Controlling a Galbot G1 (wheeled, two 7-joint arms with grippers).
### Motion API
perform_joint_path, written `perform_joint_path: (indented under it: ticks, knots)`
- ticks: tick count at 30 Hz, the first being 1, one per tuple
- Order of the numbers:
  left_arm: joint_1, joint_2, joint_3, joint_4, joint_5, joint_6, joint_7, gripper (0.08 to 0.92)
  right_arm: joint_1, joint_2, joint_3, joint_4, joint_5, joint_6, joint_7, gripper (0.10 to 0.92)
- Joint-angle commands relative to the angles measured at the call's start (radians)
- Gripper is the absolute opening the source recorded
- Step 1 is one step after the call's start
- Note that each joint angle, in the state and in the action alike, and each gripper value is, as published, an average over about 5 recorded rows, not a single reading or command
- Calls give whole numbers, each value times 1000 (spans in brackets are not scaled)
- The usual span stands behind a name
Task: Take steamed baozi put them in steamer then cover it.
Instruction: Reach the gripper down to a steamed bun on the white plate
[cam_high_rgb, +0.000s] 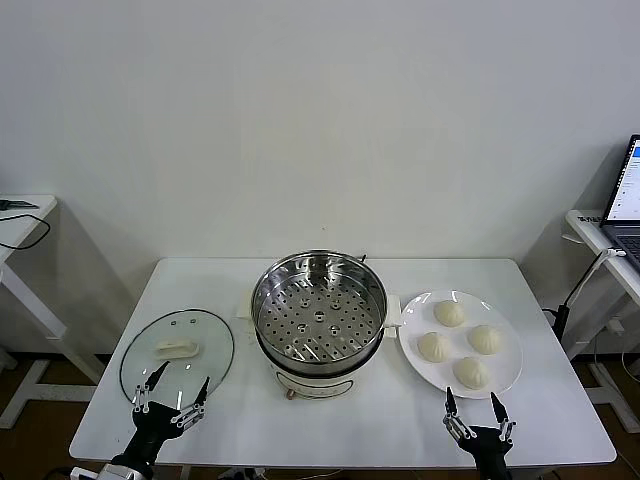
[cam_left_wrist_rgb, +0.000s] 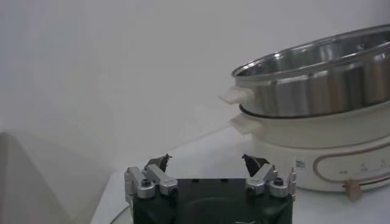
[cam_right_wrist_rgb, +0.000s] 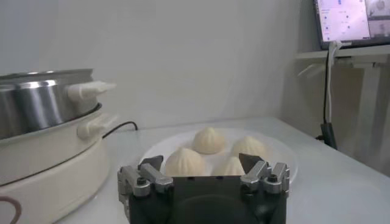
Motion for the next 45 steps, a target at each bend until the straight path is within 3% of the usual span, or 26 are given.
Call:
perform_joint_path:
  ticks: [1, 7, 14, 17, 21, 27, 34, 40, 45]
  knots:
    - [6, -5, 3, -15, -3, -11, -1, 823, 163, -53, 58, 1, 42, -104, 38, 823]
    - [10, -9, 1, -35, -3, -21, -2, 823, 479, -198, 10, -122, 131, -214, 58, 823]
    - [19, -18, -7, -58, -3, -20, -3, 823, 924, -335, -209, -448, 280, -267, 49, 823]
    - [26, -19, -11, -62, -3, -20, -4, 823, 1060, -377, -301, -570, 339, -299, -60, 823]
    - [31, -20, -11, -71, -3, -20, -5, 823, 1187, -460, -445, -686, 351, -350, -346, 823]
    - [30, -20, -8, -85, -3, -15, -8, 823, 1384, -560, -694, -825, 208, -373, -825, 823]
    - [33, -28, -10, -85, -3, -9, -12, 823, 1636, -524, -874, -1060, -126, -261, -1413, 823]
    - [48, -38, -9, -100, -3, -9, -15, 823, 1749, -429, -950, -1209, -400, -203, -1612, 823]
    - [52, -39, -13, -94, -3, -10, -20, 823, 1810, -347, -1022, -1279, -533, -171, -1657, 823]
